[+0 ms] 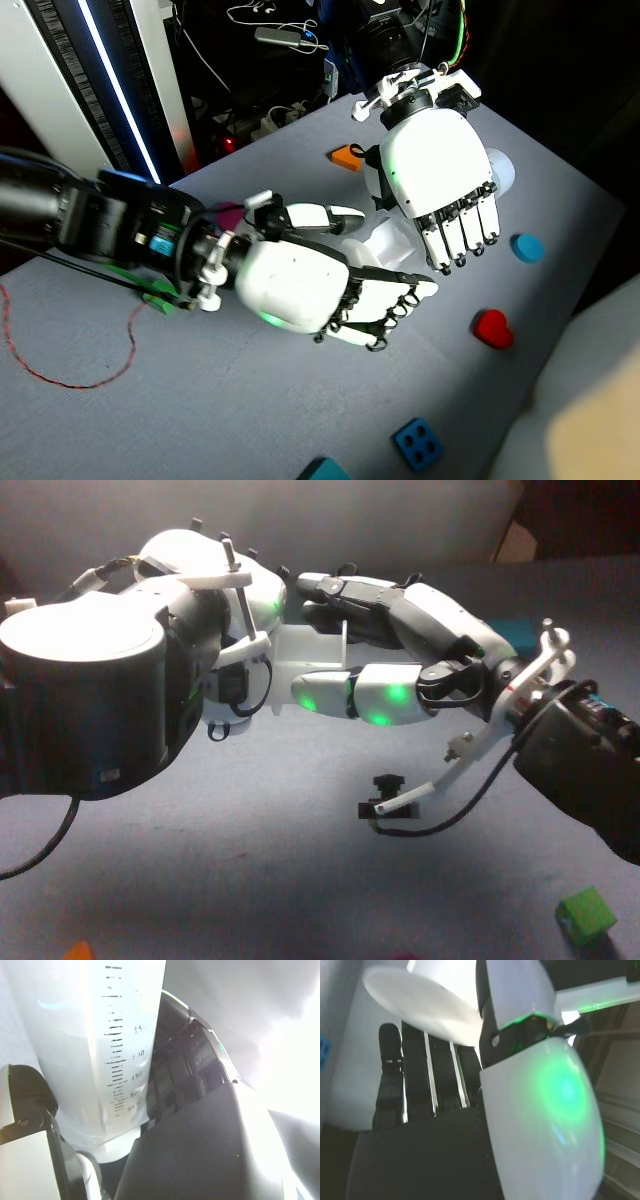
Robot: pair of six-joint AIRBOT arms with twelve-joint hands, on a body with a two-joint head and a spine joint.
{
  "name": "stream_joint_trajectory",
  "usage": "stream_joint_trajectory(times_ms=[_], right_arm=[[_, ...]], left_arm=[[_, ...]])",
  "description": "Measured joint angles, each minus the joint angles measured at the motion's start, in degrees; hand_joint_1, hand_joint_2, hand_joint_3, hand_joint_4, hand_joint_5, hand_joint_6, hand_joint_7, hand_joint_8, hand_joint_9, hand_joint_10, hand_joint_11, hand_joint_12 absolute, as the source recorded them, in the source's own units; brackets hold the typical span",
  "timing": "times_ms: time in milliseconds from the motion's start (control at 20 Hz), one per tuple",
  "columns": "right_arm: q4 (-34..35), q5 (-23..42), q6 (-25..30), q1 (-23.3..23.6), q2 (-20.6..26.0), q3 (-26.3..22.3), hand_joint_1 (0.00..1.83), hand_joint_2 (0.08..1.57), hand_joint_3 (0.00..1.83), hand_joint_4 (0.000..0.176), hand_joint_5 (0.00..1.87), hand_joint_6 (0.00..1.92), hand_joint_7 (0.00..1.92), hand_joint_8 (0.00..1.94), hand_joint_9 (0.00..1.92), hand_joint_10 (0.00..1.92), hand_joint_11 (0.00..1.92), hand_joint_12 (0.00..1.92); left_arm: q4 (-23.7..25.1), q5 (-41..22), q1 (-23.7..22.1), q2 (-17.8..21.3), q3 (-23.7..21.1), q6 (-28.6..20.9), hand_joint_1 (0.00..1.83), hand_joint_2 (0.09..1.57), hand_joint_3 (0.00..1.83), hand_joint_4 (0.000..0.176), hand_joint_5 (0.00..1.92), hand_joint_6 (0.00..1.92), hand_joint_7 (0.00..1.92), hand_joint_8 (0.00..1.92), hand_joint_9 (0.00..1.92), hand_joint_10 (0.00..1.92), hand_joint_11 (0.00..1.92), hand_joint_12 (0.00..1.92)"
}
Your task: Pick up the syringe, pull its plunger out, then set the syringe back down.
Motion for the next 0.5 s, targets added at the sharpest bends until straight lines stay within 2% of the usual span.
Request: stream_joint_trajectory(times_ms=[100, 150, 200, 400, 450, 500], right_arm=[[-0.7, -1.14, 1.31, 0.0, -1.01, 1.73, 1.17, 0.98, 0.0, 0.0, 0.37, 0.0, 0.5, 0.0, 0.44, 0.0, 0.0, 0.99], [-0.74, -1.29, 1.44, 0.0, -1.44, 2.34, 1.18, 0.98, 0.0, 0.0, 0.38, 0.0, 0.51, 0.0, 0.47, 0.01, 0.0, 1.02], [-0.74, -1.57, 1.46, 0.17, -2.1, 3.13, 1.17, 0.98, 0.0, 0.0, 0.4, 0.01, 0.53, 0.01, 0.47, 0.01, 0.01, 1.03], [-1.05, -1.64, 2.01, 0.59, -3.41, 4.63, 1.17, 0.99, 0.0, 0.0, 0.42, 0.01, 0.51, 0.0, 0.47, 0.01, 0.0, 1.05], [-1.07, -1.73, 2.03, 0.81, -3.48, 4.66, 1.17, 0.99, 0.0, 0.0, 0.42, 0.01, 0.52, 0.0, 0.48, 0.01, 0.01, 1.06], [-1.4, -1.55, 2.14, 0.83, -3.5, 4.66, 1.17, 0.99, 0.0, 0.0, 0.43, 0.01, 0.54, 0.01, 0.49, 0.01, 0.01, 1.06]], left_arm=[[-0.02, 0.09, 0.0, 0.0, -0.07, 0.04, 1.47, 1.23, 0.0, 0.0, 0.69, 1.27, 0.67, 1.49, 0.62, 1.54, 0.65, 1.71], [0.04, 0.24, 0.0, 0.02, -0.17, 0.0, 1.36, 1.25, 0.0, 0.0, 0.72, 1.28, 0.69, 1.49, 0.64, 1.57, 0.58, 1.56], [0.2, 0.17, 0.0, 0.24, -0.48, -0.04, 1.34, 1.25, 0.0, 0.0, 0.73, 1.27, 0.69, 1.49, 0.64, 1.57, 0.57, 1.52], [0.31, 0.92, 0.0, 0.63, -0.52, 0.0, 1.33, 1.25, 0.0, 0.0, 0.72, 1.27, 0.71, 1.49, 0.66, 1.57, 0.62, 1.46], [0.28, 0.96, 0.0, 0.63, -0.52, 0.0, 1.45, 1.23, 0.0, 0.0, 0.7, 1.25, 0.69, 1.48, 0.63, 1.53, 0.66, 1.64], [0.22, 0.96, 0.0, 0.66, -0.52, -0.02, 1.47, 1.23, 0.0, 0.0, 0.69, 1.25, 0.69, 1.48, 0.62, 1.53, 0.65, 1.69]])
